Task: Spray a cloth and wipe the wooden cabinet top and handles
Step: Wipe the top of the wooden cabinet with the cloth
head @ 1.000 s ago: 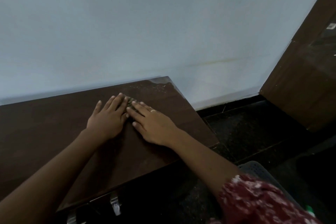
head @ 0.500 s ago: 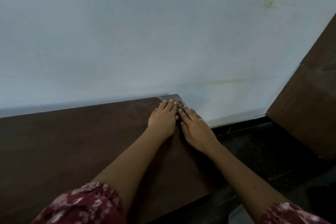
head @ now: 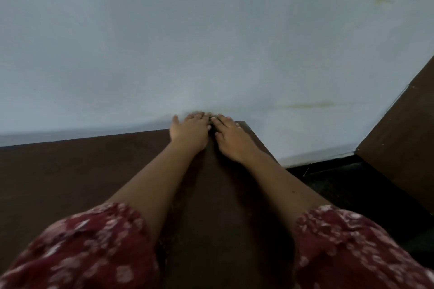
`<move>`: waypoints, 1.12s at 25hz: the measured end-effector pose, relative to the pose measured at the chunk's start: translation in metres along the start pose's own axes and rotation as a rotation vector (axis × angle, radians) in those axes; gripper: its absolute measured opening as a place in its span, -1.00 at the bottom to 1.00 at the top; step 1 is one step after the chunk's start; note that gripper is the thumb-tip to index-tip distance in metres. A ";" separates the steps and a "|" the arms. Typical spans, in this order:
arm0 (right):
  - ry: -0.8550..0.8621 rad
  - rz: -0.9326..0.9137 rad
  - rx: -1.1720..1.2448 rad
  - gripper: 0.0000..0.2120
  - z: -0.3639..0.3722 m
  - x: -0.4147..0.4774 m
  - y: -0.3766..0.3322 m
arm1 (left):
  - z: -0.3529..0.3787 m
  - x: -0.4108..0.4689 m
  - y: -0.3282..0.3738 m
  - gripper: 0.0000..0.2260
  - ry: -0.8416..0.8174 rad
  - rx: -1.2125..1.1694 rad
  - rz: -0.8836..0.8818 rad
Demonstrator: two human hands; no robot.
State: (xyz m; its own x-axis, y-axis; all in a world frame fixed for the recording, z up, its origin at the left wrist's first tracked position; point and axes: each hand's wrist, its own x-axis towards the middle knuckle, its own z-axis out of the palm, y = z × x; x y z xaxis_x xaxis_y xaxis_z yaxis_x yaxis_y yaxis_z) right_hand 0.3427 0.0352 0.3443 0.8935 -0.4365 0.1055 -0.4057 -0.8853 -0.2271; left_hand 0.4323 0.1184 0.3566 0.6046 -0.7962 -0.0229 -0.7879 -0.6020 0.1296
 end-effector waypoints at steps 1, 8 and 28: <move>-0.006 -0.030 0.010 -0.53 0.003 0.001 -0.013 | -0.002 -0.007 -0.012 -0.56 0.000 0.000 -0.028; -0.056 -0.283 0.004 -0.51 0.011 -0.027 -0.054 | -0.011 -0.064 -0.055 -0.53 -0.029 0.087 -0.110; 0.066 0.211 0.022 -0.51 -0.006 -0.053 0.026 | 0.009 -0.010 0.058 -0.50 0.008 -0.054 0.212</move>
State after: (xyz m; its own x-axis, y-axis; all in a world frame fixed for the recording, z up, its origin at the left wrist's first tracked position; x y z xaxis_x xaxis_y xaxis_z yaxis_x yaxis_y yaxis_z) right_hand 0.2837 0.0347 0.3383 0.7743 -0.6219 0.1169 -0.5773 -0.7699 -0.2719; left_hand 0.3797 0.0904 0.3557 0.4272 -0.9040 0.0184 -0.8903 -0.4170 0.1831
